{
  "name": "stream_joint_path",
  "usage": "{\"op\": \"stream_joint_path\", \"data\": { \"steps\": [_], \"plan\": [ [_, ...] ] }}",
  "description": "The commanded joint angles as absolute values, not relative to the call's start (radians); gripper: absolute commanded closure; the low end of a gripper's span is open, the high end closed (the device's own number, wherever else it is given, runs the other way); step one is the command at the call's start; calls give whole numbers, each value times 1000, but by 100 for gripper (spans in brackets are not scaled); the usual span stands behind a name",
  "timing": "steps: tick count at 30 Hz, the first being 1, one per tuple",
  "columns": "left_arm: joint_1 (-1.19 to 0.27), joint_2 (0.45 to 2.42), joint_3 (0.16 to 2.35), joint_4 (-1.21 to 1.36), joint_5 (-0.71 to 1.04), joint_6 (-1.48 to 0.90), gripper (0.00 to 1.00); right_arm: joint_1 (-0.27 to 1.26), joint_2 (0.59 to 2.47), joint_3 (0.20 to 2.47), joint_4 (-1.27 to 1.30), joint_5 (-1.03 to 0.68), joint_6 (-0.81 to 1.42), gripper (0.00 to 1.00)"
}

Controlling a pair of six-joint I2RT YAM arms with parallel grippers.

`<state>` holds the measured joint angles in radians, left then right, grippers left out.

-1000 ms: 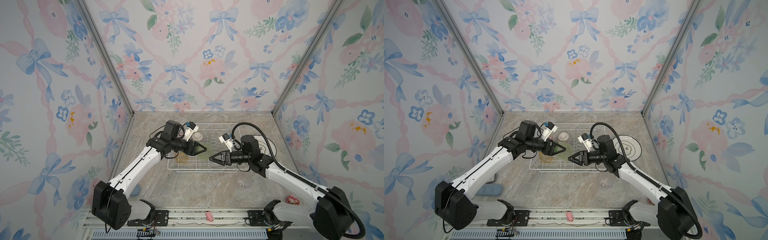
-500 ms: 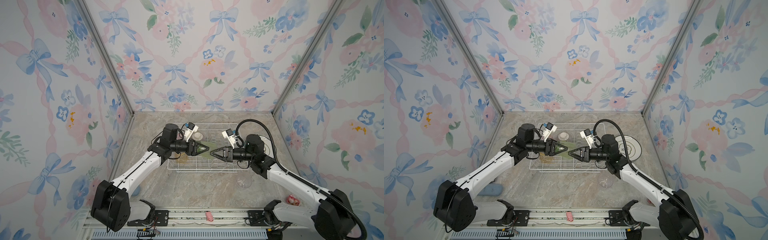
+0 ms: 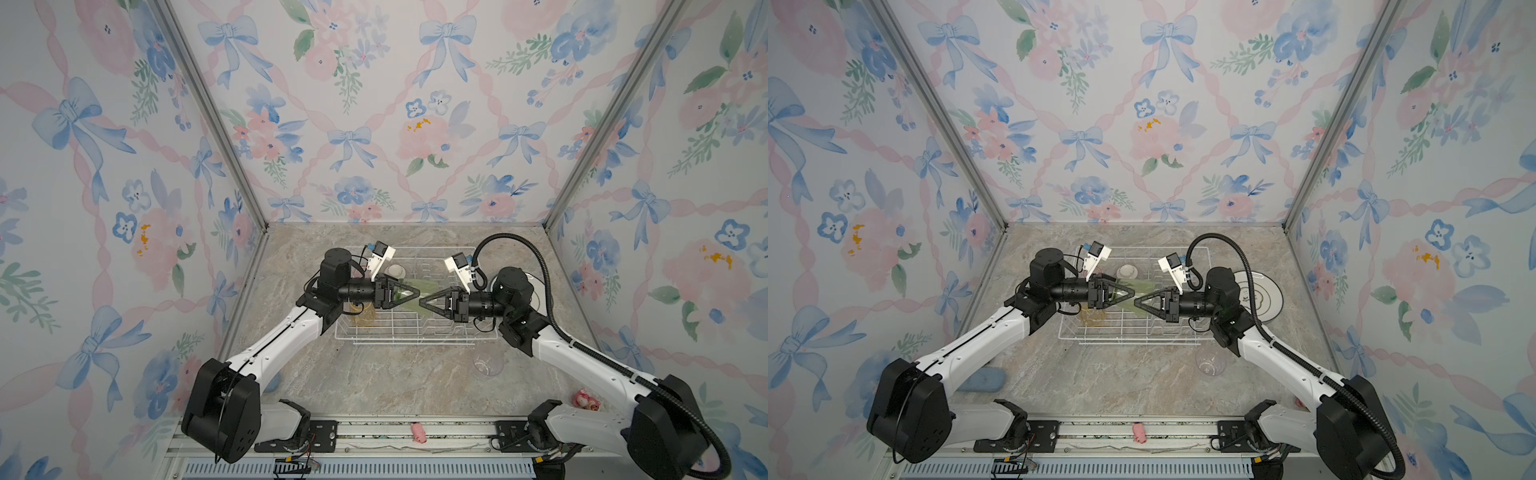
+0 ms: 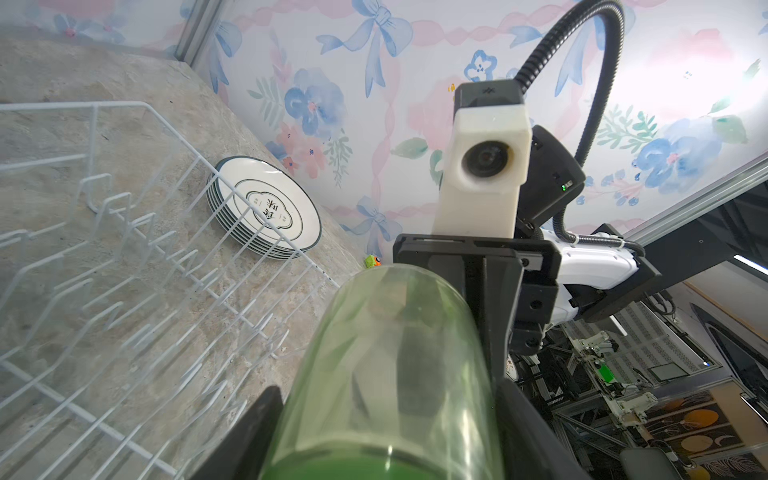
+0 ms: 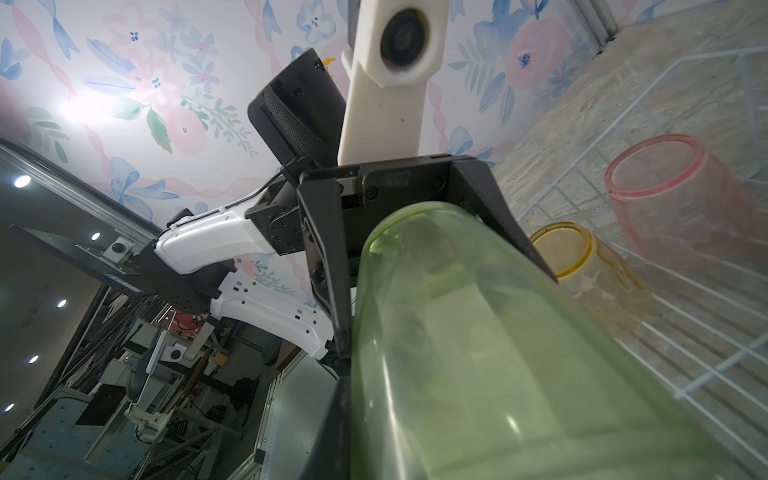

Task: Unload the mixed dishes from the dish rack
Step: 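Close the right gripper on the green cup while the left gripper opens and draws back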

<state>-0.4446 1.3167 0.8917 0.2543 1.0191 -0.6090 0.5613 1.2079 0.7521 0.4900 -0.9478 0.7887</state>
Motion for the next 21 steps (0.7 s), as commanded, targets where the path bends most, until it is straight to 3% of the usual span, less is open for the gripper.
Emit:
{"op": "stream_joint_path", "data": {
  "steps": [1,4,7,14,21],
  "plan": [
    [-473,1311,877,286,982,-595,36,583,1231,794,478,-895,793,100],
    [-474,1283,870,285,974,-583,20,583,1219,811,395,-885,746,100],
    [-472,1248,867,287,971,-572,12,583,1206,826,323,-877,705,100],
    [-458,1170,880,208,934,-525,10,586,1165,873,111,-851,587,100],
    [-457,1117,982,-194,633,-340,11,631,1086,1015,-338,-710,341,100]
  ]
}}
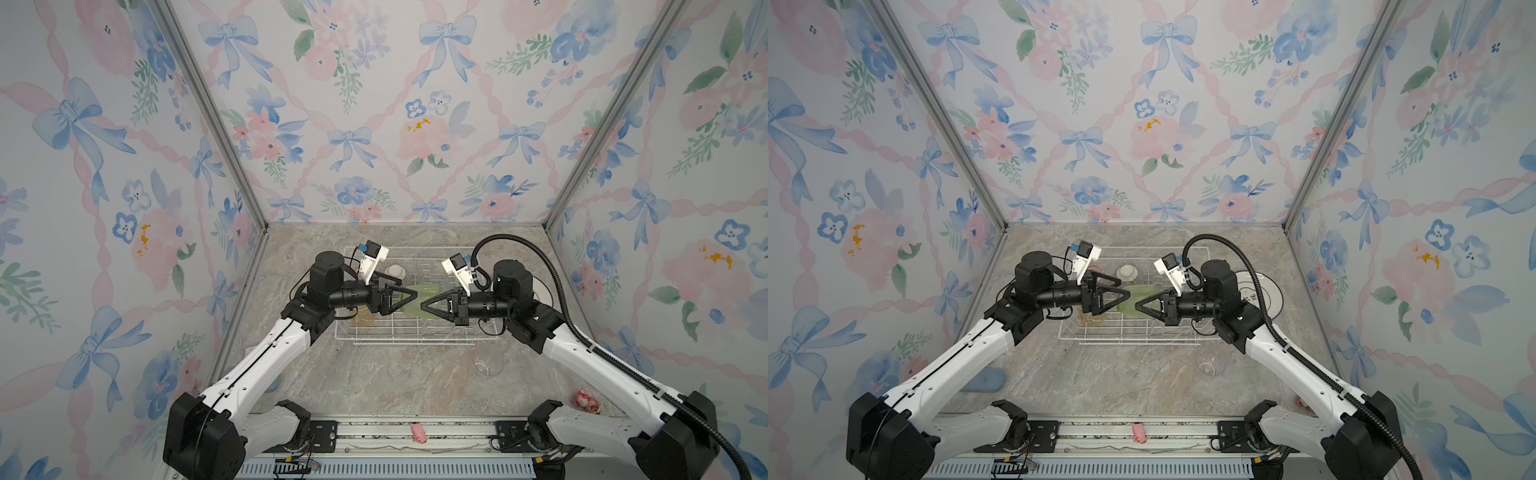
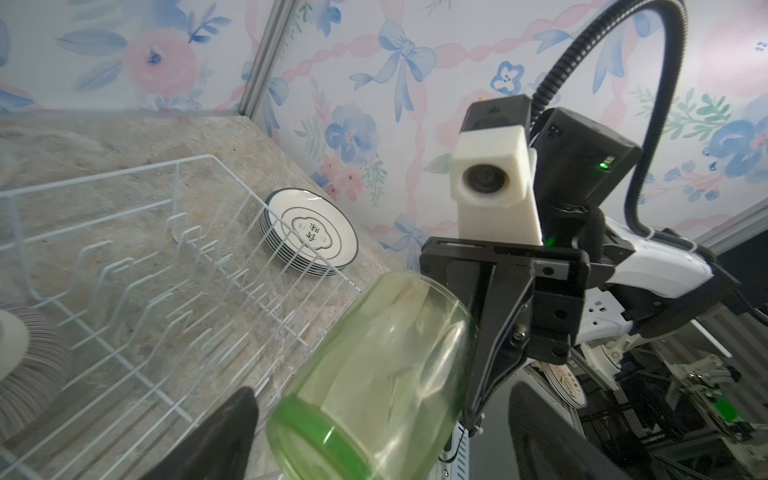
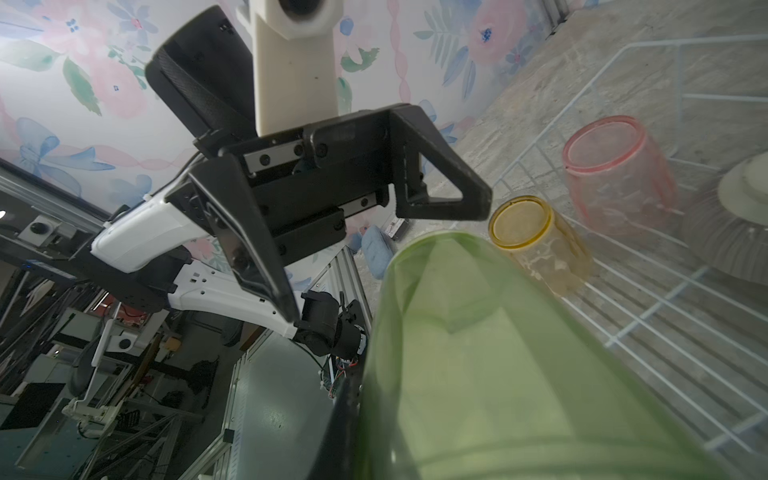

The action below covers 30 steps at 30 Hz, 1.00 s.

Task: Unload the mixed dishes from the dish rack
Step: 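Close the right gripper on the green cup while the left gripper opens and draws back, then lower the green cup with the right gripper while the left reaches the yellow cup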

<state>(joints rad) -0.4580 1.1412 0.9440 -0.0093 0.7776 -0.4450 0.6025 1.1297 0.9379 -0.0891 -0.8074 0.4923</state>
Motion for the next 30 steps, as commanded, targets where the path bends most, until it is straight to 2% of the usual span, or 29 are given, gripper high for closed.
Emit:
{"op": "stream_joint_path", "data": {
  "steps": [1,8,11,13,22,30],
  "plan": [
    [-457,1109,983,-223,599,-324,11,647,1082,1043,-415,-676,303,100],
    [-461,1065,942,-269,567,-296,13,812,1083,1199,-852,-374,154,100],
    [-468,1055,942,-310,459,-311,15,905,1098,1236,-953,-281,153,100],
    [-478,1053,950,-358,326,-313,16,966,1112,1255,-1008,-228,162,100],
    [-586,1107,956,-464,15,-311,15,1142,1183,1218,-1111,-78,268,100],
    [-579,1172,979,-513,-91,-289,11,1180,1321,1118,-1097,-15,339,100]
  ]
}}
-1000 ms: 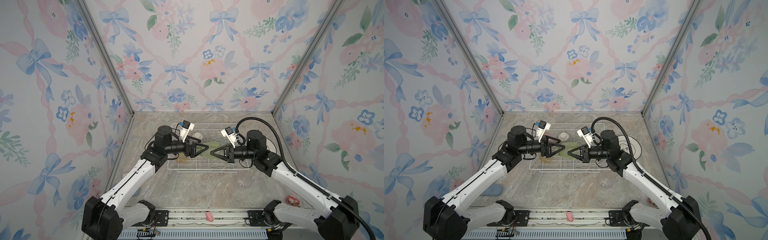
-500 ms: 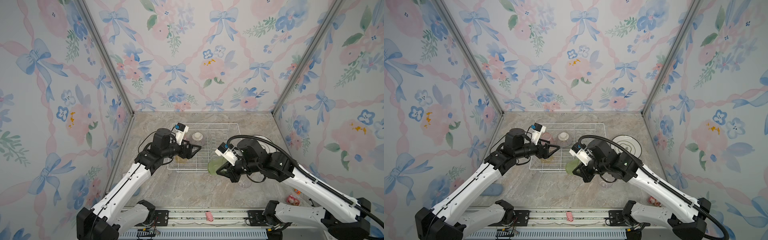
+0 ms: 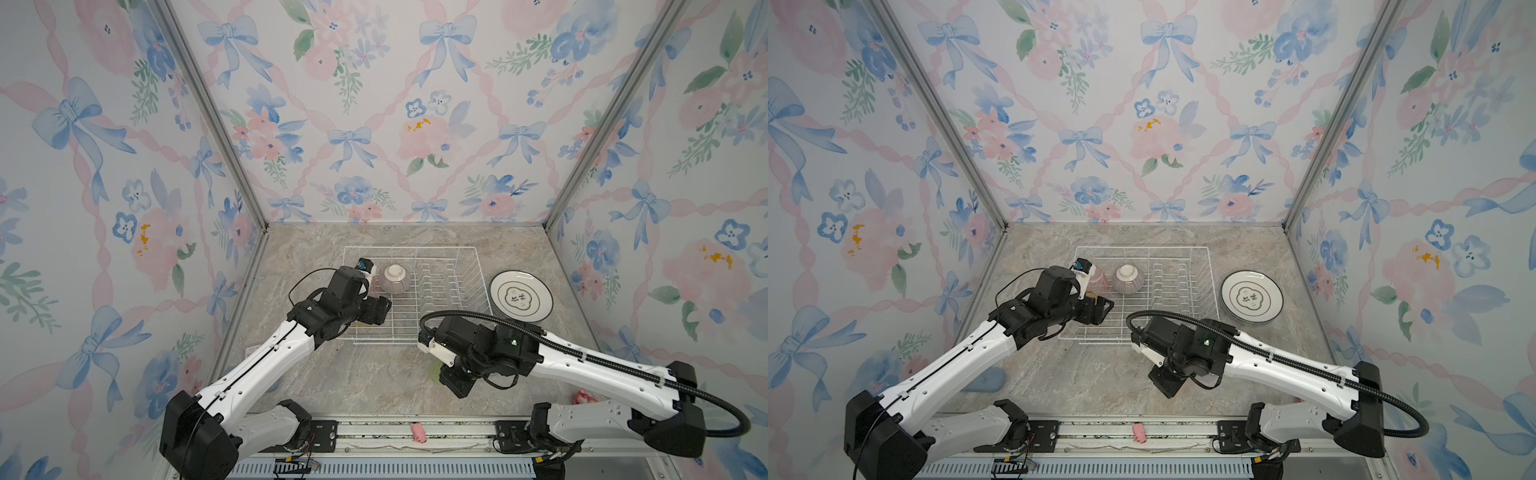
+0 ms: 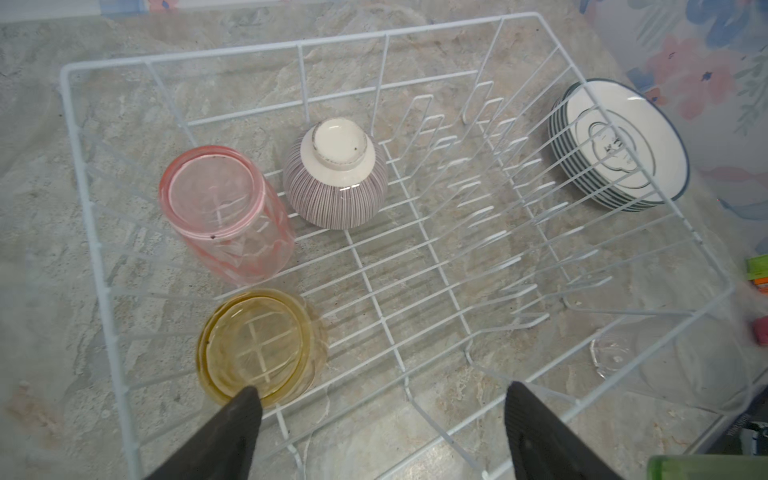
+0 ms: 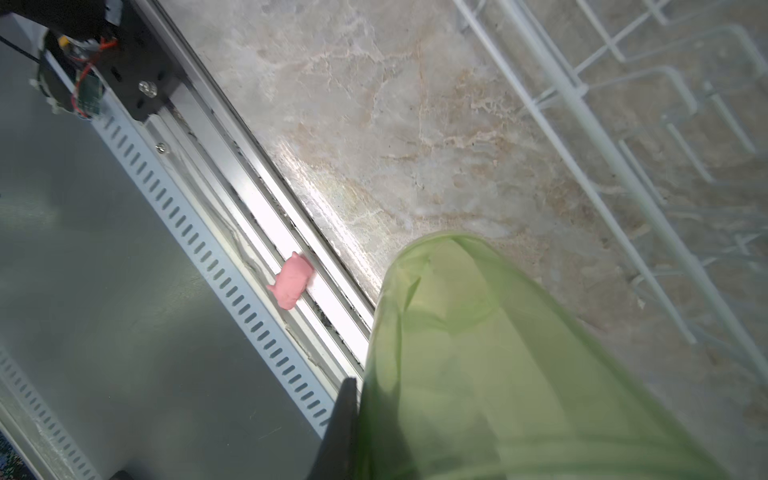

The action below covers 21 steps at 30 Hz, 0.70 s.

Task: Unload the mixed dishes from the dish rack
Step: 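Lower the green cup with the right gripper while the left reaches the yellow cup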

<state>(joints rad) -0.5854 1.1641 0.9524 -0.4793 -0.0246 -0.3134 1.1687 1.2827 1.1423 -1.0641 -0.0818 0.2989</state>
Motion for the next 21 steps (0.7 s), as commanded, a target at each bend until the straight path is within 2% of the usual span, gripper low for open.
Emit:
{"op": "stream_joint_path", "data": {
  "steps": [1,21],
  "plan": [
    [-576,1174,980,-513,-93,-286,10,1179,1343,1112,-1099,1,340,100],
    [-506,1307,997,-520,-80,-255,7,1073,1622,1087,-1011,77,295,100]
  ]
}}
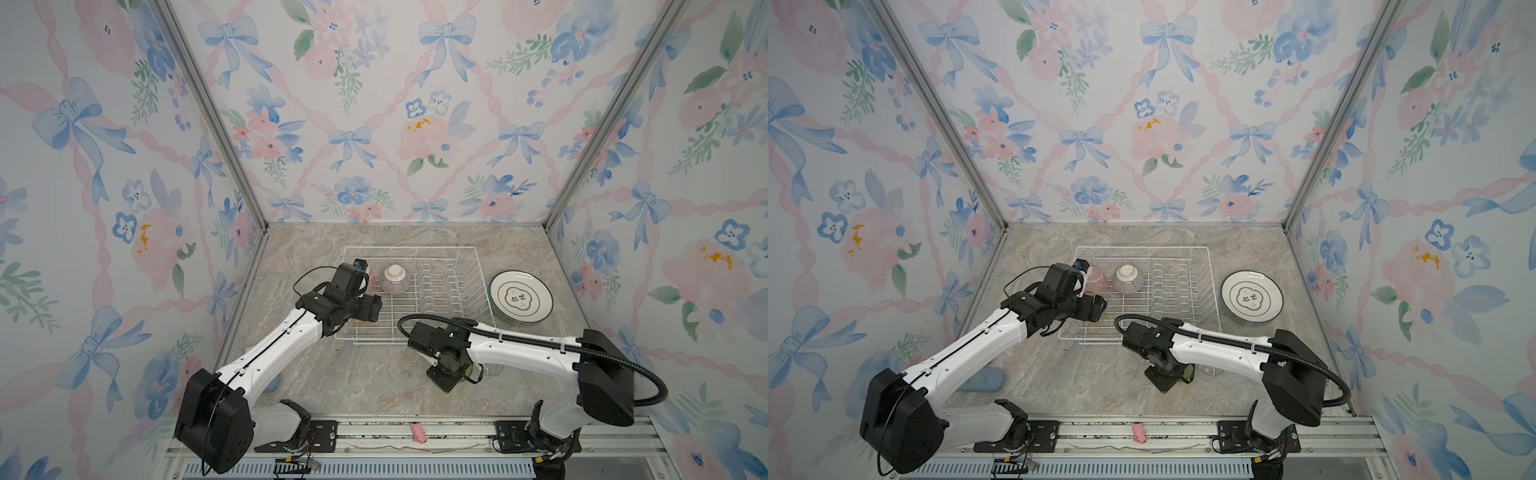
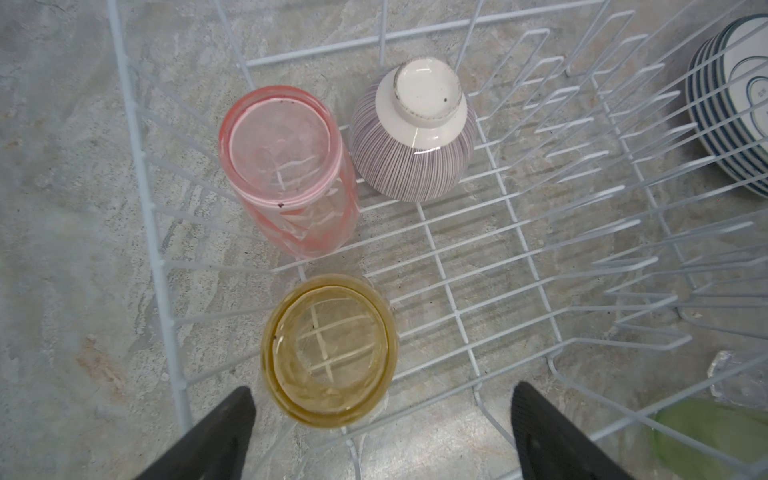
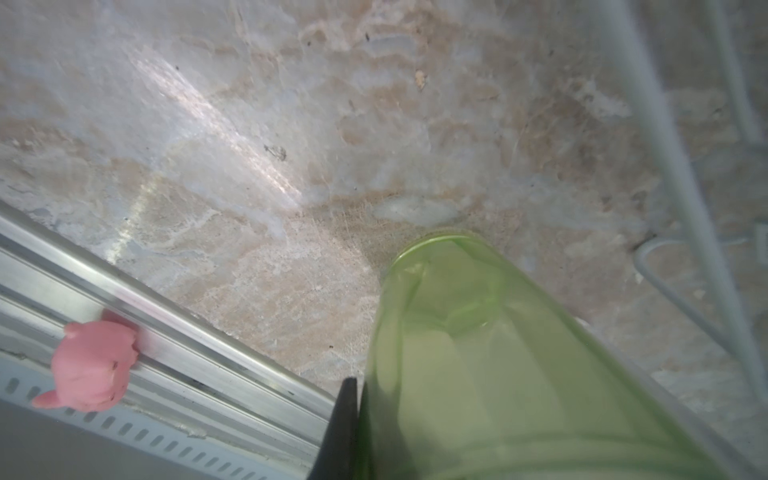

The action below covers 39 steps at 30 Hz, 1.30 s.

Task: Unload the mixed dishes from the dish rack
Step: 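Lower the green cup with the right gripper while the left reaches the yellow cup, then open the right gripper to release the green cup while the left grasps the yellow cup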

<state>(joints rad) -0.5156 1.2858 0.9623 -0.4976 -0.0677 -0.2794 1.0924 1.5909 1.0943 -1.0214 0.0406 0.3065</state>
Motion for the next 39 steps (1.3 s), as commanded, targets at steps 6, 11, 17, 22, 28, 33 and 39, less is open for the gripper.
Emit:
{"op": "stream_joint_path", "data": {
  "steps": [6,11,17,22,28,33,39],
  "plan": [
    [-497,1375,1031,-538,-114,-240,7,1058,1625,1074,-994,75,294,88],
    [-494,1424,1054,-555,-133,-238,7,1057,1582,1084,-991,67,289,55],
    [-493,1467,1068,-578,-132,-241,8,1057,1495,1116,-988,16,273,34],
    [-491,1510,1073,-590,-127,-244,11,1055,1415,1133,-962,-50,263,27],
    [-490,1574,1094,-598,-133,-244,11,1049,1350,1142,-952,-76,254,25],
    [-486,1617,1116,-598,-139,-243,15,1031,1319,1120,-943,-75,254,25],
    [-484,1635,1130,-602,-154,-241,22,1011,1301,1098,-934,-82,250,24]
  ]
}}
